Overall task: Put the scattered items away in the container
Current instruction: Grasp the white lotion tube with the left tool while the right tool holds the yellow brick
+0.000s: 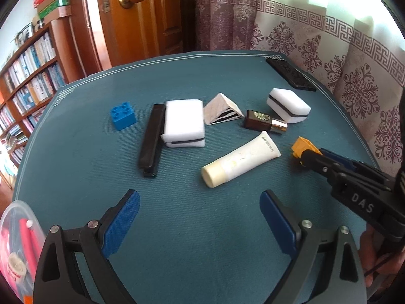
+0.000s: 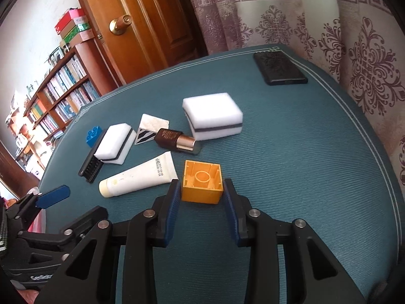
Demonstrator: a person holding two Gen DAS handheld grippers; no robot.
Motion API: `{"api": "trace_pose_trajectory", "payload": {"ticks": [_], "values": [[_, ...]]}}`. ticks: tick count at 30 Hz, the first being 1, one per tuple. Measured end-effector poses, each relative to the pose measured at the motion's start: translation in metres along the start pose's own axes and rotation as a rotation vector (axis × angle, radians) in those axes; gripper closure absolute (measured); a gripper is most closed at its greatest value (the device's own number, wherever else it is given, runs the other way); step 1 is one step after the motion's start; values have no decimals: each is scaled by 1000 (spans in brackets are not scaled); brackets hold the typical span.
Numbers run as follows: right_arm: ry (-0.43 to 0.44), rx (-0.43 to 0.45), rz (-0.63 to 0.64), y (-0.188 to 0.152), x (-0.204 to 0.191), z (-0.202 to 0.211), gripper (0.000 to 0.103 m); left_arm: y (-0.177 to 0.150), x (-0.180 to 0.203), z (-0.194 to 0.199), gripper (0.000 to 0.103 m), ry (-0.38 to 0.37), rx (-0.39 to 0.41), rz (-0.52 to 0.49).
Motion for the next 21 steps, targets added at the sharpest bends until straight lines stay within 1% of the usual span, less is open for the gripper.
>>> {"api": "trace_pose_trajectory", "payload": {"ticks": [6, 9, 11, 13, 17, 21], "values": [[7, -7, -4, -1, 4, -2, 67, 15, 11, -22, 6, -52, 5, -43], [12, -9, -12, 0, 4, -3, 67, 22, 14, -31, 6, -52, 10, -70], [13, -9, -16, 0, 5, -3, 67, 26, 17, -35, 10, -51, 13, -92], [14, -10, -21, 0, 6, -3, 67, 28, 21, -40, 23, -59, 8, -117], [16, -10, -23, 0, 7, -3, 67, 28, 29, -48, 29, -73, -12, -147], [15, -15, -22, -2, 7, -6, 67, 30, 29, -49, 31, -83, -5, -154]]}}
Point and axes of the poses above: each gripper's, at about its wrist camera, not at the fingertips, and z roughly against the way its jaws point, x to its right, y to its top, the point moved 9 cm from there along -z, roughly the way its jaws point, and after that the axes turned 11 degrees about -z, right-handed, at the moved point
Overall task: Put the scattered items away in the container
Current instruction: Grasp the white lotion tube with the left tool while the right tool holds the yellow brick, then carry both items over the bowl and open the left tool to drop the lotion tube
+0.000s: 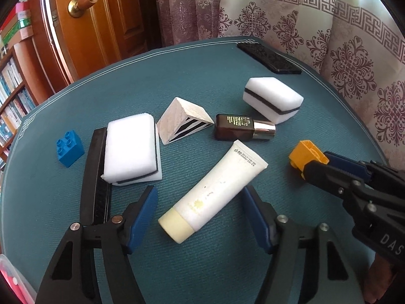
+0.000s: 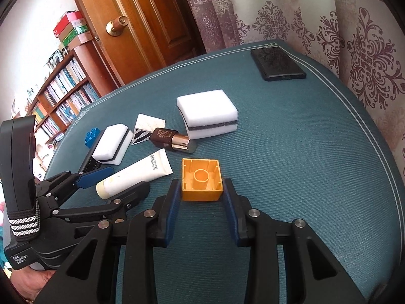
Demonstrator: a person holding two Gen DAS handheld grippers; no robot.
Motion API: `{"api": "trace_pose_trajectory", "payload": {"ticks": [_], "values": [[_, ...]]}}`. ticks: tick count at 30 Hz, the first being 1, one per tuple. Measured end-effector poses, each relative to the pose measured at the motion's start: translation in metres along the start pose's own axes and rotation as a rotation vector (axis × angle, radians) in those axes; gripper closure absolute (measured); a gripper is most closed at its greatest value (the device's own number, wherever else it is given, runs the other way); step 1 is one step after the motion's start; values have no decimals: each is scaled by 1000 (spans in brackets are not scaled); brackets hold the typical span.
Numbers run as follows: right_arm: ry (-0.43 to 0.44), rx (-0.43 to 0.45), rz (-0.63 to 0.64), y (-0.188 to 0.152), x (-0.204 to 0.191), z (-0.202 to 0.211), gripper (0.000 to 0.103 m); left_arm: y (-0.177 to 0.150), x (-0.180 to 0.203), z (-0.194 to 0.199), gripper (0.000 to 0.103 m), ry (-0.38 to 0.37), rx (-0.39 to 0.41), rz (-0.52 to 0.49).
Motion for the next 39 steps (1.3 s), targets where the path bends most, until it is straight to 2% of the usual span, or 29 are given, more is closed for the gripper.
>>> {"api": "trace_pose_trajectory", "payload": {"ticks": [3, 8, 10, 12, 20, 26, 39], "values": [[-3, -1, 3, -1, 0, -2, 67, 1, -1, 0, 36, -4, 5, -1], [-3, 11, -4, 0, 0, -3, 67, 3, 6, 3, 54, 6, 15, -19], [3, 12, -11, 1, 1, -4, 67, 3, 9, 4, 66, 3, 19, -16], [5, 9, -14, 1, 1, -6, 67, 3, 10, 5, 70, 0, 22, -6], [26, 1, -19, 0, 0, -6, 67, -2, 6, 9, 73, 16, 25, 54], [47, -8, -40, -1, 1, -4, 67, -5, 3, 20, 73, 62, 37, 74], [68, 5, 6, -8, -14, 4, 67, -19, -13, 59, 73, 144, 77, 116]]}}
Point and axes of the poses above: each gripper's, at about its wrist camera, not at the fingertips, and z roughly against the way its jaws point, x to its right, y to its top, the point moved 9 cm from there along -z, roughly the way its jaws point, and after that the axes turned 11 degrees about -z, right-handed, at the moved point
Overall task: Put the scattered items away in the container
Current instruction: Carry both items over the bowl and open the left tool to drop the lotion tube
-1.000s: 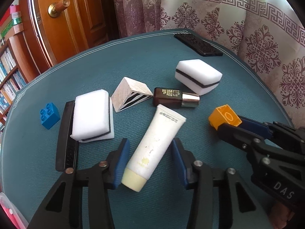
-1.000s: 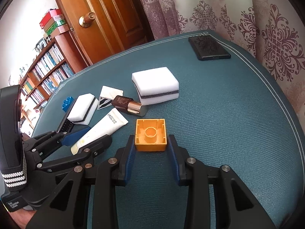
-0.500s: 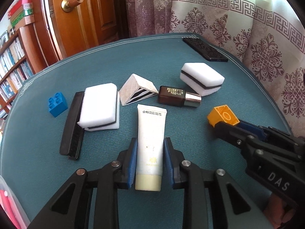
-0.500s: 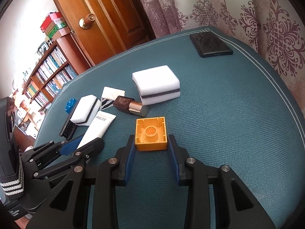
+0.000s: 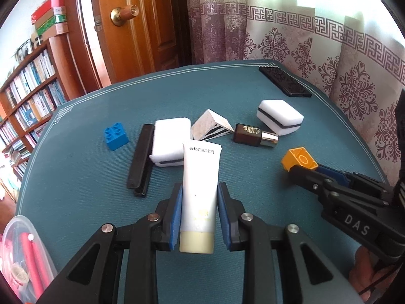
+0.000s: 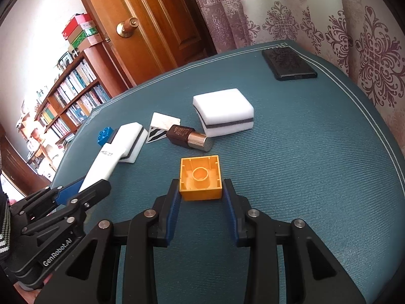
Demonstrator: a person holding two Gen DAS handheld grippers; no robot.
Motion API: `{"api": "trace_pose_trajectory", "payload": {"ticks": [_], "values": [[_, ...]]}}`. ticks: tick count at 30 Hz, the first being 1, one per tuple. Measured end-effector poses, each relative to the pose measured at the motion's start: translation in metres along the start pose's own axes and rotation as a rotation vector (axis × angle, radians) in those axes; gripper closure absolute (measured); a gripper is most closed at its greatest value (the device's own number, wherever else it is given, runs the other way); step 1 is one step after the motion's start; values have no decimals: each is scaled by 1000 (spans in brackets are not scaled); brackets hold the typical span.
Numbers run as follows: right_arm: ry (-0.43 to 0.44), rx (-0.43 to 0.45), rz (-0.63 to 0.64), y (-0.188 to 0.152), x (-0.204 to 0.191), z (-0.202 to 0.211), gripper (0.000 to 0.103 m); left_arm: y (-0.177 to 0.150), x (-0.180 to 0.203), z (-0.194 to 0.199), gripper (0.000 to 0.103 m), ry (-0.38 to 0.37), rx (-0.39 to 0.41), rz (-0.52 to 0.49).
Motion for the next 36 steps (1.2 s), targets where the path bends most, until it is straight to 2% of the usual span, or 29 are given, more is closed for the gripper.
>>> {"api": "trace_pose_trajectory", "payload": {"ticks": [20, 36], "values": [[41, -43, 59, -21, -28, -2, 68, -38, -59, 49, 73, 69, 35, 162], [120, -94, 169, -49, -98, 11, 68, -82, -132, 90, 73, 151, 68, 303]]}}
Point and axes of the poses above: each gripper's, at about its wrist camera, not at the fingertips, and z roughly against the way its jaws point, x to its right, y to its top, the point moved 9 cm from there along -z, roughly the way its jaws point, and after that the axes turned 11 degrees about -z, right-handed, at the moved point
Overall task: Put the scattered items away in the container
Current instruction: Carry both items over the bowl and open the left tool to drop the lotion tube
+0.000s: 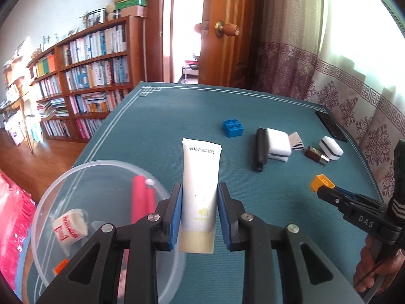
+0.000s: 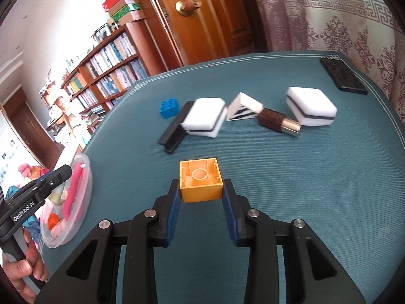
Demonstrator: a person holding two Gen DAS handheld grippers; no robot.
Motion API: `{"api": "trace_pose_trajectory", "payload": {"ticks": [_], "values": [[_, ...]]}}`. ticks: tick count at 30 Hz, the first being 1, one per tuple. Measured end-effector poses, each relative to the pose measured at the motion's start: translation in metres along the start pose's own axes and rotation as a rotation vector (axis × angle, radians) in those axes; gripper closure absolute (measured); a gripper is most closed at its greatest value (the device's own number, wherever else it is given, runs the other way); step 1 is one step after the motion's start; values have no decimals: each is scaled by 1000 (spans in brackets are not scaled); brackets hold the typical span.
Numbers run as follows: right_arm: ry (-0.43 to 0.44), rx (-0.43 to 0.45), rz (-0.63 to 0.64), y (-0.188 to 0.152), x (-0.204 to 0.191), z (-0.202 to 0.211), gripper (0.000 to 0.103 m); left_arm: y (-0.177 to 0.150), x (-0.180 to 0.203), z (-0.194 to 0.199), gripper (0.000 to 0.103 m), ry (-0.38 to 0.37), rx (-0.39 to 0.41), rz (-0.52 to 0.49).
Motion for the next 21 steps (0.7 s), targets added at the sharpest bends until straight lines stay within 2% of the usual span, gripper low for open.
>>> {"api": "trace_pose_trajectory", "payload": {"ticks": [10, 21], "values": [[104, -19, 63, -12, -74, 1, 68, -21, -57, 12, 73, 59, -4, 88], [203, -59, 146, -36, -154, -9, 68, -40, -102, 31, 72, 116, -4, 140]]}}
Point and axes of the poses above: each gripper's, at about its wrist camera, not at the fingertips, and z roughly against the way its jaws point, x to its right, y to its top, the point moved 9 cm from there along -z, roughly the way its jaws point, and after that the axes turned 11 degrees about -z, right-handed, at the moved point
